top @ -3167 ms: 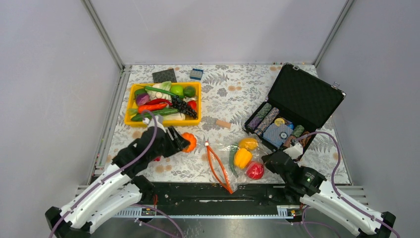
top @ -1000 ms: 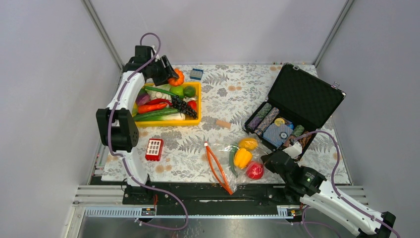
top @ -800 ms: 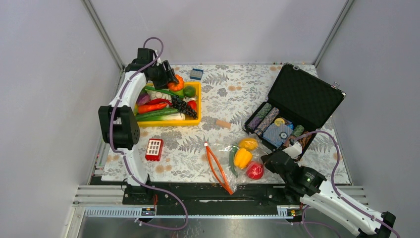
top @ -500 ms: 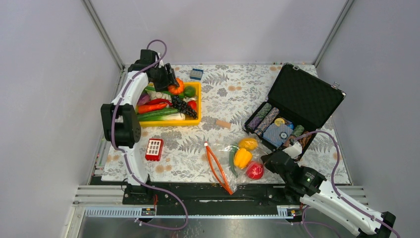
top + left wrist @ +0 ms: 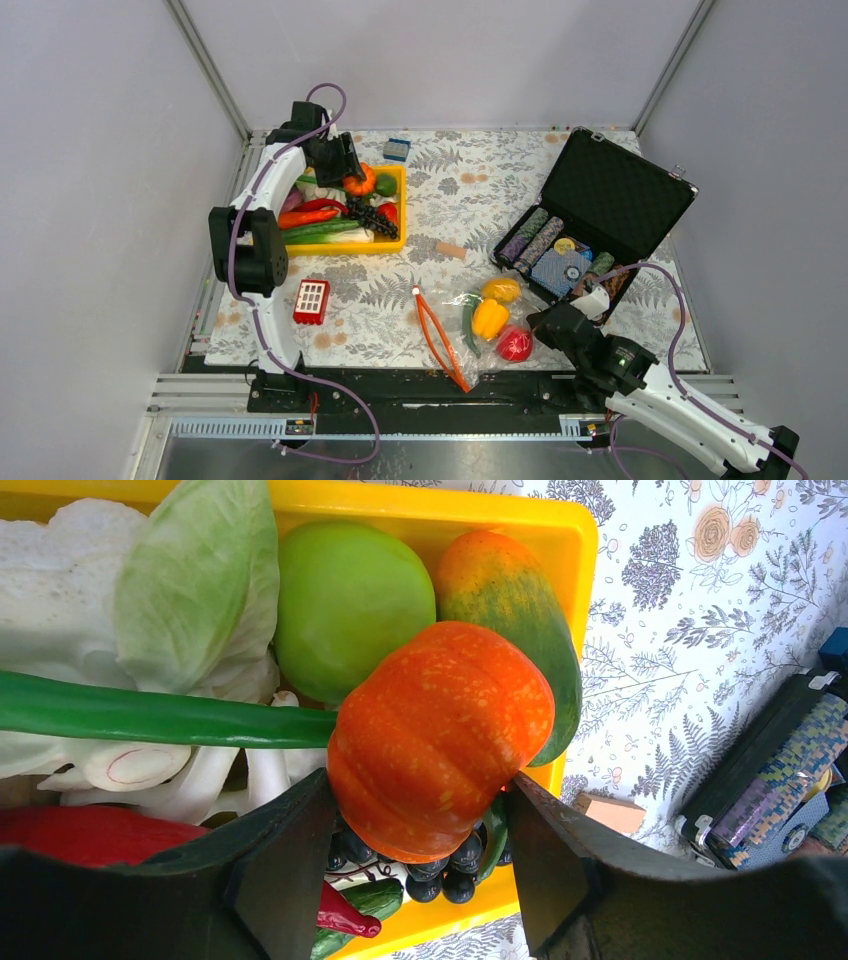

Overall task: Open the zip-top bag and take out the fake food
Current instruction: Place the fake vegetable in the bin.

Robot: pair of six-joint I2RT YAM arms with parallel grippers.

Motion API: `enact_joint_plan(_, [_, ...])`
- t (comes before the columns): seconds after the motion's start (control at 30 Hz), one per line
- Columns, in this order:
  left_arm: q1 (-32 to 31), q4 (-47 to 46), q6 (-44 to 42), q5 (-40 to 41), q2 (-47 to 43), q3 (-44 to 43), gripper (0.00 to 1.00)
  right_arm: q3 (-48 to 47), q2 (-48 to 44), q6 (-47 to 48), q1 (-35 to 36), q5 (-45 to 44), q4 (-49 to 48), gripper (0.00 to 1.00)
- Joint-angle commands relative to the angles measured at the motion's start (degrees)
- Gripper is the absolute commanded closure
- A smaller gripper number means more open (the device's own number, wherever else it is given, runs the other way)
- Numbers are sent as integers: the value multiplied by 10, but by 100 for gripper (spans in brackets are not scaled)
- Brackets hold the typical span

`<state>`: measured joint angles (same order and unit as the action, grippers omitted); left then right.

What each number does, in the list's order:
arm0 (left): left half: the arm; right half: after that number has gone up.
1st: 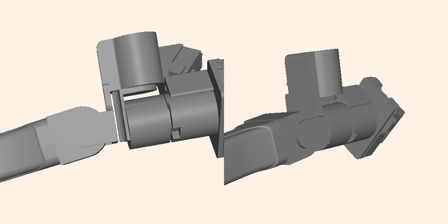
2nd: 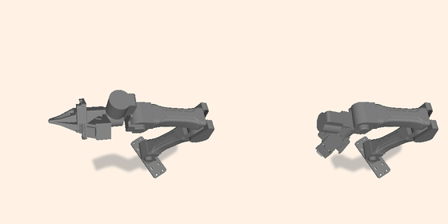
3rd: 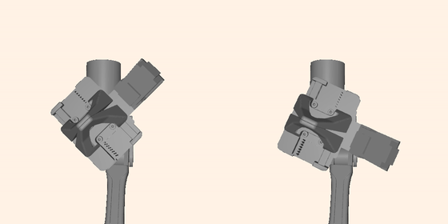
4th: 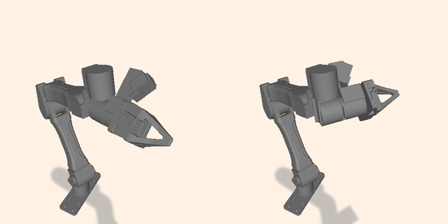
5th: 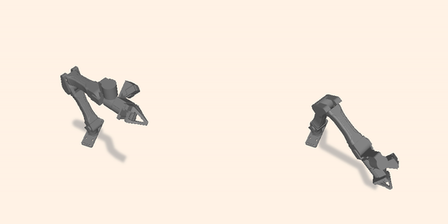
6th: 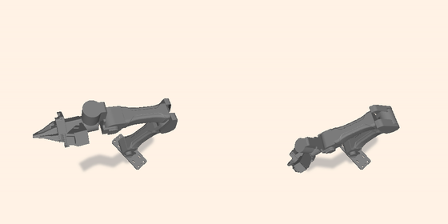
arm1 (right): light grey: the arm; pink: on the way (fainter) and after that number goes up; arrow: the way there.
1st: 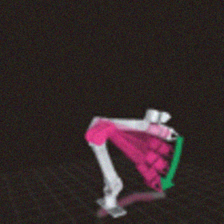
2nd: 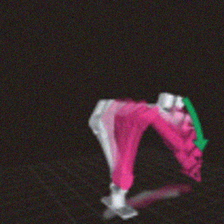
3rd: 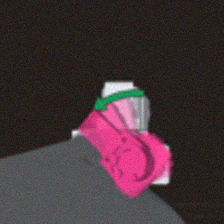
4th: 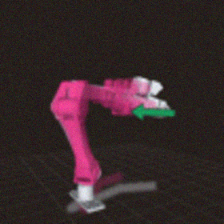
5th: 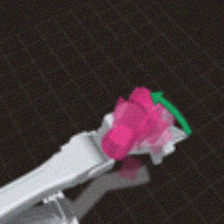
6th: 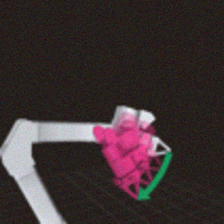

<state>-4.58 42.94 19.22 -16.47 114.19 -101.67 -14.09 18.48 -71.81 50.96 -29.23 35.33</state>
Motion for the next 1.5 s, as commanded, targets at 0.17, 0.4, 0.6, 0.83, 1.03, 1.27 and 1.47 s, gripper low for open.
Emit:
enact_joint_plan(0.17, [-13,24,-19,5,23,-35,58,-7,4,7,2,-2,-9,100])
enact_joint_plan(0.4, [-14,54,-21,29,31,-46,57,-7,6,6,2,0,-10,100])
enact_joint_plan(0.6, [-14,77,-14,28,44,-65,53,-4,2,2,2,1,-9,100])
enact_joint_plan(0.83, [-14,90,-15,32,43,-64,48,-1,-4,4,2,1,-8,100])
enact_joint_plan(1.03, [-12,92,-15,50,29,-58,37,0,-3,0,2,4,-9,100])
enact_joint_plan(1.27, [-11,97,-10,51,22,-75,24,2,-7,1,2,4,-9,100])
enact_joint_plan(1.47, [-8,101,-8,51,9,-85,22,4,-8,0,2,4,-10,100])
